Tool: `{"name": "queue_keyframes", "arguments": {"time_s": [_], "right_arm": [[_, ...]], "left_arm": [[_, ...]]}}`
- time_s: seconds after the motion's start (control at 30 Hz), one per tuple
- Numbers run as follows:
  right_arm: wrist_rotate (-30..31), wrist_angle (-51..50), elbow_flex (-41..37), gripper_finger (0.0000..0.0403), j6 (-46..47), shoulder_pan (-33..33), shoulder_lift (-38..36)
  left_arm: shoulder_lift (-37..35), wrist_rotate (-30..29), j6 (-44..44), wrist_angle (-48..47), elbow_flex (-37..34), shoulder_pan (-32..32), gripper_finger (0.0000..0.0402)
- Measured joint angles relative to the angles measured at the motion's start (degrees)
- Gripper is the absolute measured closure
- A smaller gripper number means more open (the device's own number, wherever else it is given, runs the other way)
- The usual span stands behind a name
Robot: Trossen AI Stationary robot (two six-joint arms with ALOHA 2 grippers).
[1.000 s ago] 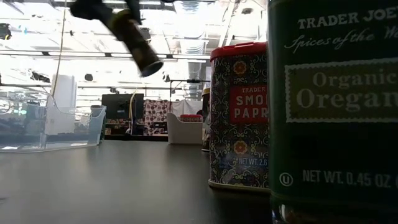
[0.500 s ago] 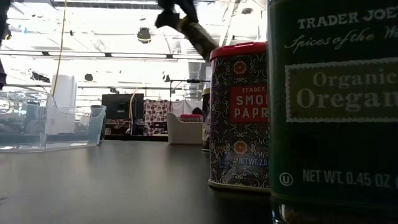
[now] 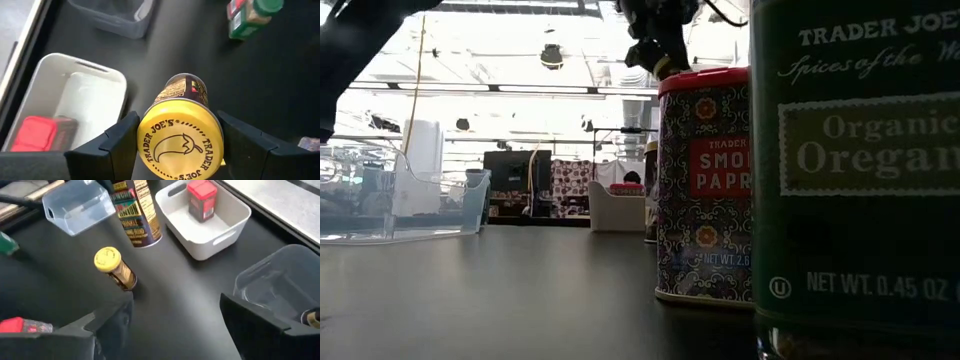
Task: Sort spices by type
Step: Put the bottom left yellow seasoning bottle into the black bin
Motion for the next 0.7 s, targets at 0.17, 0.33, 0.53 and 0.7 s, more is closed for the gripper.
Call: {"name": "queue_keyframes", "arguments": {"time_s": [0.17,0.33,0.53,0.7], "right_arm": [[1.0,13.9,-9.1,0.0079,-2.9,1.4,0.0],[1.0,34.3,-17.8,0.0079,-10.8,1.5,2.9],[1.0,41.3,-19.1,0.0079,-17.7,0.2,8.0],[1.1,47.3,-19.1,0.0079,-17.9,-1.0,11.6]], "left_arm": [[0.7,-0.1,-3.8,2.4,0.0,-0.4,0.0168],[0.5,-0.4,-6.7,4.1,0.1,-0.4,0.0168],[0.6,-0.6,-7.5,2.6,0.1,-0.6,0.0168],[0.6,-0.8,-9.3,3.2,0.1,-1.1,0.0168]]}}
